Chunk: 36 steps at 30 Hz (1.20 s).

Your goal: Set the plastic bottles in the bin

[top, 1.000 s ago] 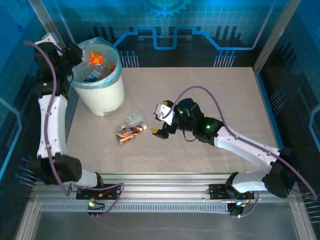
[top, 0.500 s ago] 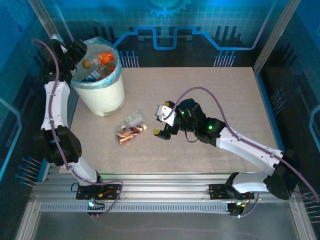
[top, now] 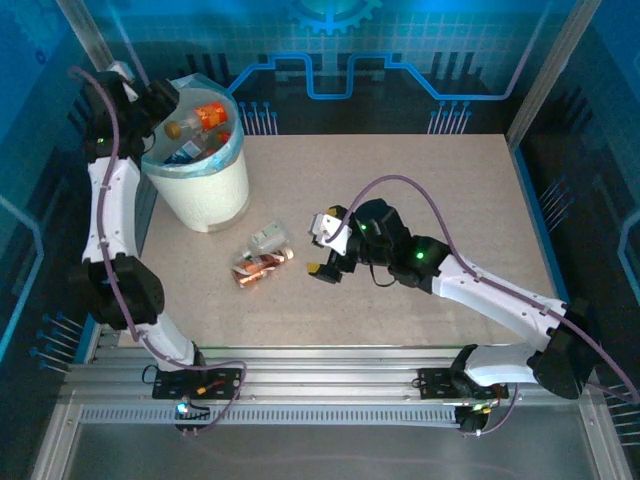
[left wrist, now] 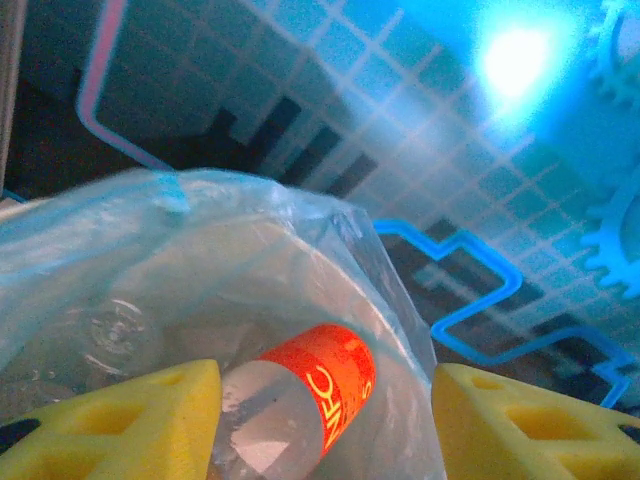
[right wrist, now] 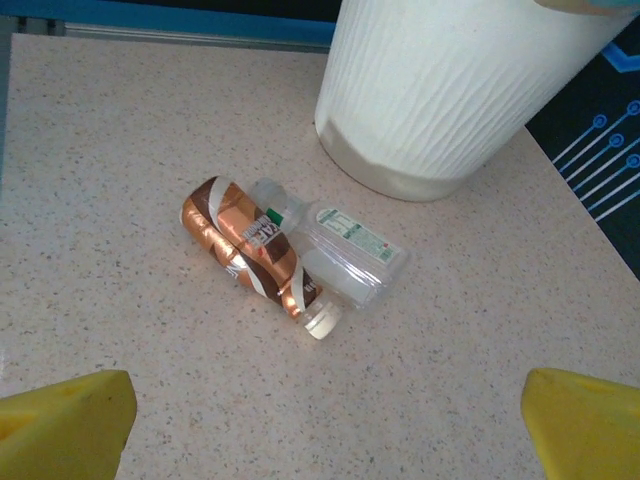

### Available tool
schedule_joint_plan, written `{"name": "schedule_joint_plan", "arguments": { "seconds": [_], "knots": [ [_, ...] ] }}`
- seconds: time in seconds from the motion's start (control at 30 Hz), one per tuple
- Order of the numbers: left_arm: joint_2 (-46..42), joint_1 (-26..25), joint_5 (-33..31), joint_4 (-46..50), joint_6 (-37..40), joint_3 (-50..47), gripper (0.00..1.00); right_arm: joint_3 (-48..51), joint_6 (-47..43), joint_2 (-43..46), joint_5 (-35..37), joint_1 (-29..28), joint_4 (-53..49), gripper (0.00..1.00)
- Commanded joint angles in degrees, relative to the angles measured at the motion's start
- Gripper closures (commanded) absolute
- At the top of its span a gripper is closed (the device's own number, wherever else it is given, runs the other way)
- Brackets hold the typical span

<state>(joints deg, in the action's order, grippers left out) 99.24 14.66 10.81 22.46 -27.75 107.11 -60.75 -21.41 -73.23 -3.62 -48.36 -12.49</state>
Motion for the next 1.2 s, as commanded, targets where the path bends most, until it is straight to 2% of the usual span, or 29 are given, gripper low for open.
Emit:
{"name": "schedule_joint_plan", "arguments": {
  "seconds": [0.0,0.1,0.23,0.4,0.53,0.63,1.0,1.17],
  "knots": [
    [4.95,-3.47,4.39,13.18,7.60,5.62,0.43,-2.83,0.30,-1.00,-0.63,-1.53,-1.36,0.00],
    [5.73,-5.44,6.40,16.88,10.28,6.24,0.43,-3.48,-0.36,-1.47,-0.17,-2.19,-2.40,0.00],
    [3.80,-5.96,12.64,19.30,11.07,4.15,0.44,-3.63,-1.12,-1.72,-0.67,-2.52,-3.35,0.00],
    [-1.33,-5.60,16.72,17.43,9.73,1.58,0.45,-3.56,-1.27,-2.04,-1.57,-2.86,-3.15,0.00],
    [-4.96,-4.84,14.24,12.17,7.09,0.91,0.44,-3.76,-1.06,-2.59,-1.49,-3.06,-2.63,0.00],
    [-4.51,-4.07,12.62,11.04,4.83,1.70,0.44,-3.88,-0.75,-2.90,-1.40,-3.21,-2.45,0.00],
    [4.17,-4.09,11.20,14.59,4.69,2.94,0.46,-3.24,0.29,-3.08,-0.67,-3.32,-2.80,0.00],
    [6.05,-4.33,7.57,19.20,9.04,1.75,0.48,-3.32,0.58,-3.59,-0.69,-3.30,-3.15,0.00]
  ]
}}
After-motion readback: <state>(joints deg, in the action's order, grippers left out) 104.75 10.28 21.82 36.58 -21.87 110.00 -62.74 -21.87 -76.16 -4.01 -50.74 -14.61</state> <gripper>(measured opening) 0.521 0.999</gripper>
